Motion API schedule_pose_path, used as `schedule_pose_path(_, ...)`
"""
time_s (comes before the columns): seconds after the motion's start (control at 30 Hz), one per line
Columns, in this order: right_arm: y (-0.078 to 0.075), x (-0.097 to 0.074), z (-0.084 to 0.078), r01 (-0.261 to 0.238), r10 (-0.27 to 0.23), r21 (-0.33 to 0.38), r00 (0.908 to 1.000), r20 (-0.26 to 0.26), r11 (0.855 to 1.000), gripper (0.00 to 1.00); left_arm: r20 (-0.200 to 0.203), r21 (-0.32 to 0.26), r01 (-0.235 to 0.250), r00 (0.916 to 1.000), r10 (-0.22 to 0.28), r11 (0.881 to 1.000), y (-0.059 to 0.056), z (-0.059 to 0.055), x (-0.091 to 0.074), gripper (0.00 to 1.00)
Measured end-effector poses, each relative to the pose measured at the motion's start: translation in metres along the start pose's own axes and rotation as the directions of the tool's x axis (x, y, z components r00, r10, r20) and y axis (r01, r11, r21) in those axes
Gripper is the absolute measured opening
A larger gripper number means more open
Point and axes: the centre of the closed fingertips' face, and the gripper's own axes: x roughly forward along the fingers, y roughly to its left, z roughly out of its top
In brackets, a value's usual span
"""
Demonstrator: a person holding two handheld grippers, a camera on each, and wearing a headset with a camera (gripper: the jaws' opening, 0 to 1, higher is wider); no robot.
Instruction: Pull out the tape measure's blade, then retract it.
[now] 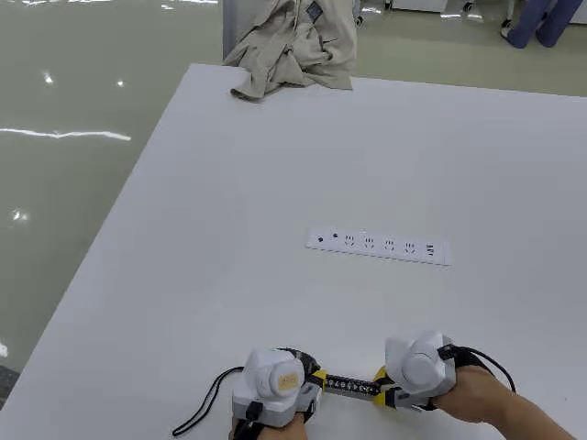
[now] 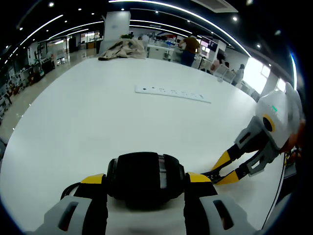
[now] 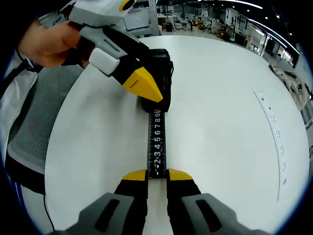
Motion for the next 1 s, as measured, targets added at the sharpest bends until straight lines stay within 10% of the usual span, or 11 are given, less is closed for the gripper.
schedule_pose_path(1.0,0.0,0.018,0.034,0.011,-0.009,-0.056,0.9995,0.03,0.998,0.13,-0.005,0.005,0.002,1.0,-0.002,1.0,0.0,0.0,0.001,0.6)
